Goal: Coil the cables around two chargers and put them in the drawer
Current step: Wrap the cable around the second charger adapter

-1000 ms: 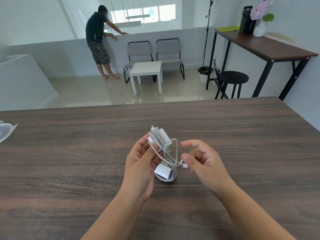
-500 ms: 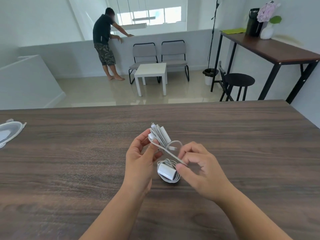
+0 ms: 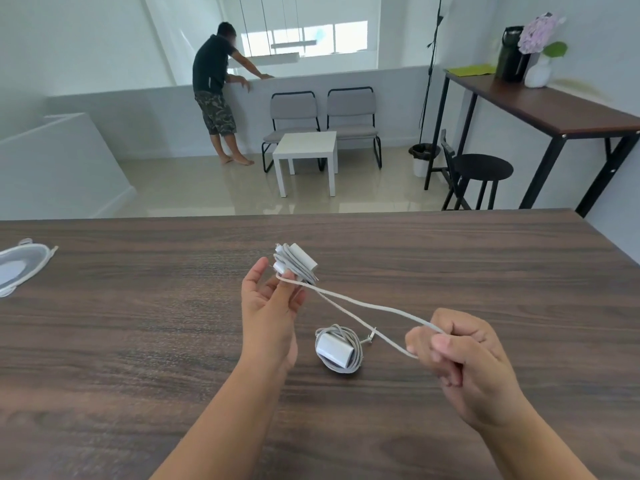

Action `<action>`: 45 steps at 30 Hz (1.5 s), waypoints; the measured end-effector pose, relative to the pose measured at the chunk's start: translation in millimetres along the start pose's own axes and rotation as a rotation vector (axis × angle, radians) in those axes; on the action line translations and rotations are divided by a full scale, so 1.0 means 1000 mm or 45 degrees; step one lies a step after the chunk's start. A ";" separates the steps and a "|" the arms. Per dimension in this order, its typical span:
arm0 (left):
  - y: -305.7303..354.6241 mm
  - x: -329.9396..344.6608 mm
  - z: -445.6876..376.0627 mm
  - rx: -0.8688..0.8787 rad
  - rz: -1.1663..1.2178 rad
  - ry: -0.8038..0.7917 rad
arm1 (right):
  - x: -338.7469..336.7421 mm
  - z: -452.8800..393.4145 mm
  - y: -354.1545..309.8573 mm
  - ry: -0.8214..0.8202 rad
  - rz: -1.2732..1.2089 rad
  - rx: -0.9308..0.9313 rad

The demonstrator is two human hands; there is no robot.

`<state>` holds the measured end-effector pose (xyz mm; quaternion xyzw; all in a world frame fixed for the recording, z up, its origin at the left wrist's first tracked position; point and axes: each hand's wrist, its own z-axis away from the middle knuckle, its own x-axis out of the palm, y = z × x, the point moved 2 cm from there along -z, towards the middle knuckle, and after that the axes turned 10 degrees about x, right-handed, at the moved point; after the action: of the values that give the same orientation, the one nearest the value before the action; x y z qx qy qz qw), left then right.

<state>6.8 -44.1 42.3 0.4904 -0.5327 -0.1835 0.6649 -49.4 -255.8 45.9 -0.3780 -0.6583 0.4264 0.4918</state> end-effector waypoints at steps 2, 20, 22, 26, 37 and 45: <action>-0.001 -0.003 -0.003 -0.044 0.066 0.069 | -0.003 0.000 -0.002 -0.053 -0.112 -0.015; -0.003 0.007 0.008 0.017 -0.034 -0.162 | -0.038 -0.033 0.026 0.471 1.115 0.522; -0.008 0.013 0.016 -0.036 0.020 -0.204 | -0.014 -0.037 0.021 0.286 1.253 0.238; -0.012 0.026 0.029 -0.140 0.110 -0.256 | 0.026 -0.050 0.047 -0.031 1.075 0.303; -0.003 0.012 0.020 -0.113 0.042 -0.314 | 0.034 -0.050 0.022 0.071 1.640 -0.200; 0.001 0.006 0.013 -0.049 -0.147 -0.640 | 0.027 -0.047 0.011 0.020 1.467 -0.059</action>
<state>-3.1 -54.2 45.1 0.4463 -0.6488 -0.3473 0.5092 -8.8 -218.6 51.9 -0.6894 -0.3517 0.6081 0.1767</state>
